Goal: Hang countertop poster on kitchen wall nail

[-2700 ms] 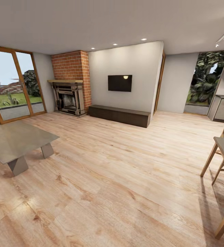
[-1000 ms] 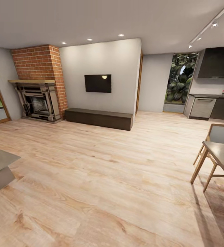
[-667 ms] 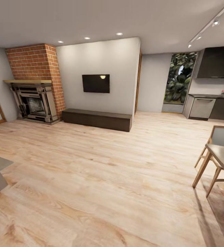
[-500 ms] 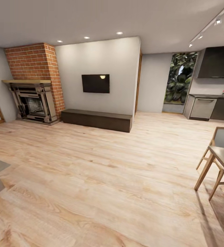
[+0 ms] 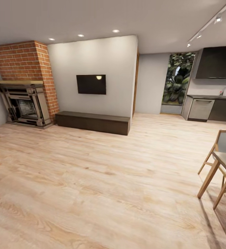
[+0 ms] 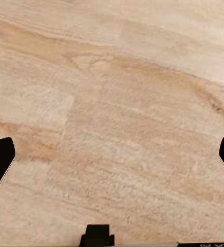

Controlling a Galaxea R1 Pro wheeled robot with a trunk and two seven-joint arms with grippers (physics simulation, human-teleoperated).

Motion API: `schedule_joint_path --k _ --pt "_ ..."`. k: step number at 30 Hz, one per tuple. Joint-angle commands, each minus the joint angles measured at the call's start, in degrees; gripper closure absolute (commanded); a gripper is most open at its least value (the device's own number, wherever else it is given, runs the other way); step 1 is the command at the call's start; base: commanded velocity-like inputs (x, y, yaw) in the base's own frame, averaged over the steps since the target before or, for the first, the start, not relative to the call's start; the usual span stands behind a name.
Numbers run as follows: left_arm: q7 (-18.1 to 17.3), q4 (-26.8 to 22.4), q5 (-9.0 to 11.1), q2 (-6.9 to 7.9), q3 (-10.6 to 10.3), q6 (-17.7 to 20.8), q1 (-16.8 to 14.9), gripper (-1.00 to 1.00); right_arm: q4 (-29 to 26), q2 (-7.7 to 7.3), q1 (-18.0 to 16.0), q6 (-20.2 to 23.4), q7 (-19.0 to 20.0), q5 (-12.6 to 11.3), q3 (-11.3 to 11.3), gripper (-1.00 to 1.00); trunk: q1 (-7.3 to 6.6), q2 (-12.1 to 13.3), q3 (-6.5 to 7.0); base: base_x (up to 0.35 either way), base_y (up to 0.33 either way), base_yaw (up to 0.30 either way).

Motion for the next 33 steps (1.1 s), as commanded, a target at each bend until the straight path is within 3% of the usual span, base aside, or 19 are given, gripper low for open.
schedule_joint_path --k 1,24,33 --pt "0.0 -0.1 0.0 0.0 0.1 -0.1 0.0 -1.0 0.0 -0.01 0.0 -0.2 0.0 0.0 0.0 -1.0 0.04 0.0 -0.05 0.335 0.0 -0.249" --pt "0.0 -0.1 0.0 0.06 0.1 -0.1 0.0 -1.0 0.1 -0.02 0.0 -0.2 0.0 0.0 0.0 -1.0 0.04 0.0 -0.05 0.335 0.0 -0.286" --pt "0.0 -0.1 0.0 0.41 0.1 -0.1 0.0 -1.0 0.1 -0.02 0.0 -0.2 0.0 0.0 0.0 -1.0 0.04 0.0 -0.05 0.335 0.0 -0.067"
